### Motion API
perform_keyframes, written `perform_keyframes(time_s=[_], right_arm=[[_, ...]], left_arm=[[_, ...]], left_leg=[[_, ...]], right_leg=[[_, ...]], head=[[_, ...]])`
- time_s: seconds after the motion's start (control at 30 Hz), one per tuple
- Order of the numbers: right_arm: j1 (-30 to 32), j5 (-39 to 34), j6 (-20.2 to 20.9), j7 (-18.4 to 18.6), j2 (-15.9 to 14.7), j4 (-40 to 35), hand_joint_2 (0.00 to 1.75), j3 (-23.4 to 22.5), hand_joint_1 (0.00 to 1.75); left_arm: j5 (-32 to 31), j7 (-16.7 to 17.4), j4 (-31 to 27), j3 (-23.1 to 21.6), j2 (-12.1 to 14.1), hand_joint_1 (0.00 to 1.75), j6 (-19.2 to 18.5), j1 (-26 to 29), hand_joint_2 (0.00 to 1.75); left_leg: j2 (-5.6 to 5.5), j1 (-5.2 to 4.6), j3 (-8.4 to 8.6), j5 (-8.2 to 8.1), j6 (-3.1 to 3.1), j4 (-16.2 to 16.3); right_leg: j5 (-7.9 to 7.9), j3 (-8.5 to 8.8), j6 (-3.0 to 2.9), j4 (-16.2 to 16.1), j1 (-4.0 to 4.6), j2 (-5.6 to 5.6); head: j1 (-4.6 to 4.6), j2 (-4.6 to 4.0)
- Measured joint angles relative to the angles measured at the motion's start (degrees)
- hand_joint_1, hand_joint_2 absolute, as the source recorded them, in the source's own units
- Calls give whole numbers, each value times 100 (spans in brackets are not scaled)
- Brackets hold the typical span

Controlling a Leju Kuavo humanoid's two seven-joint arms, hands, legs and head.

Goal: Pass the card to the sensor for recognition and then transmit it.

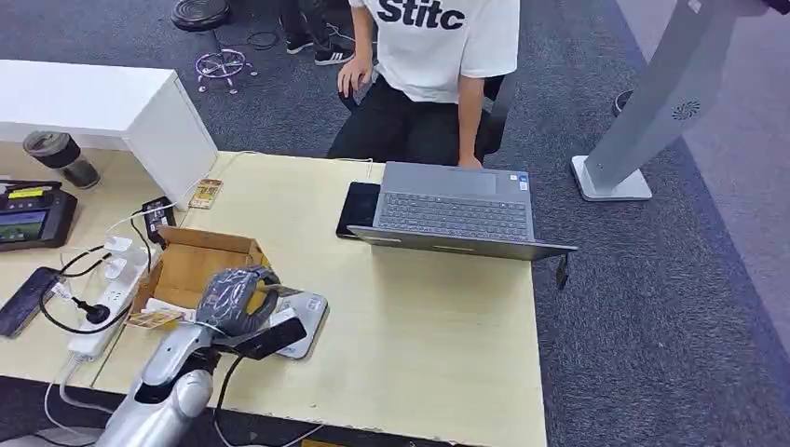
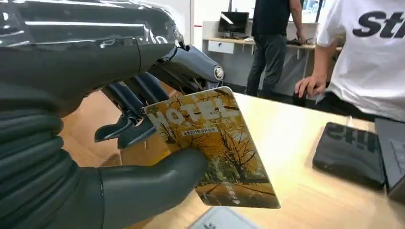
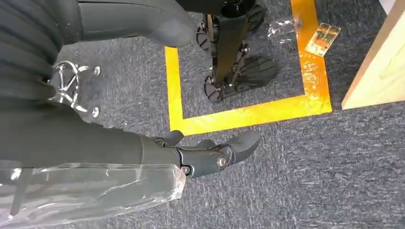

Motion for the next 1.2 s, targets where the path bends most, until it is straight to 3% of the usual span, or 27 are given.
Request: perform_keyframes(time_s=[0.4, 1.2], right_arm=[[-31, 0, 0, 26, 13, 4, 175, 98, 0], [-34, 0, 0, 26, 13, 4, 175, 103, 0]], left_arm=[[-53, -35, 300, -64, -22, 175, 155, -68, 175], [-53, -35, 368, -72, -22, 175, 162, -88, 175]], left_leg=[[-1, 0, 2, 1, 0, -1], [-2, 0, 4, 1, 0, 0]], right_leg=[[0, 4, 0, 0, 0, -3], [0, 7, 0, 0, 0, -5]], head=[[0, 0], [2, 0]])
